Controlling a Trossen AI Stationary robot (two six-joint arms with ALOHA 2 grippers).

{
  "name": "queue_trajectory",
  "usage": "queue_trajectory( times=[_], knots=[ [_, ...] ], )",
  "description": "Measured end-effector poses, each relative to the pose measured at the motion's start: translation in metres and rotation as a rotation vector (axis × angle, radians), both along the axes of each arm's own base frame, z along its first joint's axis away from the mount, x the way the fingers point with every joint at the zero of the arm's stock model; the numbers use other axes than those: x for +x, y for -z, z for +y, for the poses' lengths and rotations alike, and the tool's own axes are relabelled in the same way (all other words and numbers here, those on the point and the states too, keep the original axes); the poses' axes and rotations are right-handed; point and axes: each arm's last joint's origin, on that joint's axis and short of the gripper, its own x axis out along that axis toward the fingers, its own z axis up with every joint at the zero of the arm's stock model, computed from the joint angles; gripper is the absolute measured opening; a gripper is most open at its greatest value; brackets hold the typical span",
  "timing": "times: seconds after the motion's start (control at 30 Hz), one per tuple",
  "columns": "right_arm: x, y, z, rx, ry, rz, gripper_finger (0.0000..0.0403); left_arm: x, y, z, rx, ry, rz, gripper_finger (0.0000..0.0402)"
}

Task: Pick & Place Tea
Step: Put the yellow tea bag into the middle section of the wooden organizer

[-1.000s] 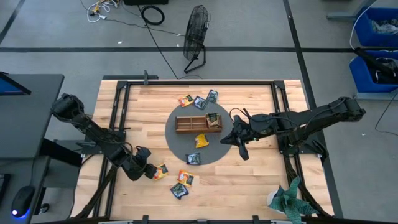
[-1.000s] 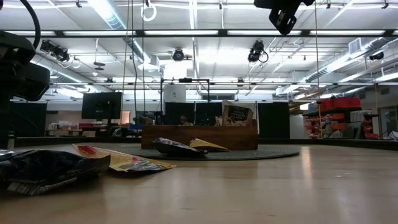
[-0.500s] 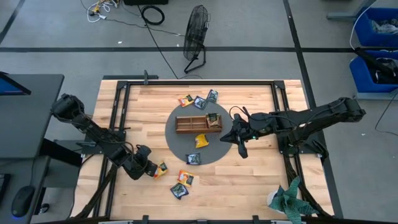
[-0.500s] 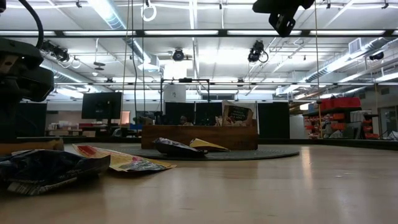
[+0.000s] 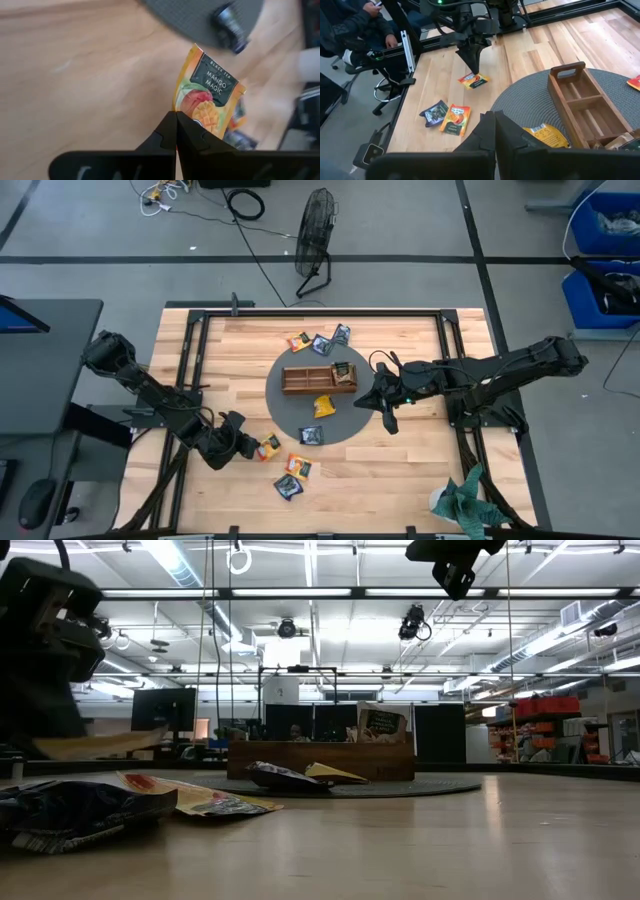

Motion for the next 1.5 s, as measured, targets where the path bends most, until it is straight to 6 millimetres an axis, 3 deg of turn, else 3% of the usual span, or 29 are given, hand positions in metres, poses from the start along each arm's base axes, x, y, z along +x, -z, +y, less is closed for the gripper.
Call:
queue_trajectory(
  times=[0.4, 0.7, 0.9, 1.5],
  knots=[
    [0.002, -0.001, -0.008, 0.017, 0.041, -0.014, 0.0005, 0.021, -0.017, 0.005, 0.035, -0.059, -0.226, 0.0001],
    [0.004, -0.006, -0.008, 0.065, 0.06, -0.057, 0.0008, 0.047, -0.042, 0.023, 0.107, -0.097, -0.447, 0.0],
    [0.005, -0.008, -0.014, 0.094, 0.092, -0.077, 0.0008, 0.064, -0.062, 0.032, 0.191, -0.099, -0.504, 0.0],
    [0.008, -0.024, -0.039, 0.399, 0.169, -0.096, 0.0009, 0.102, -0.123, 0.056, 0.52, -0.037, -0.286, 0.0]
  ],
)
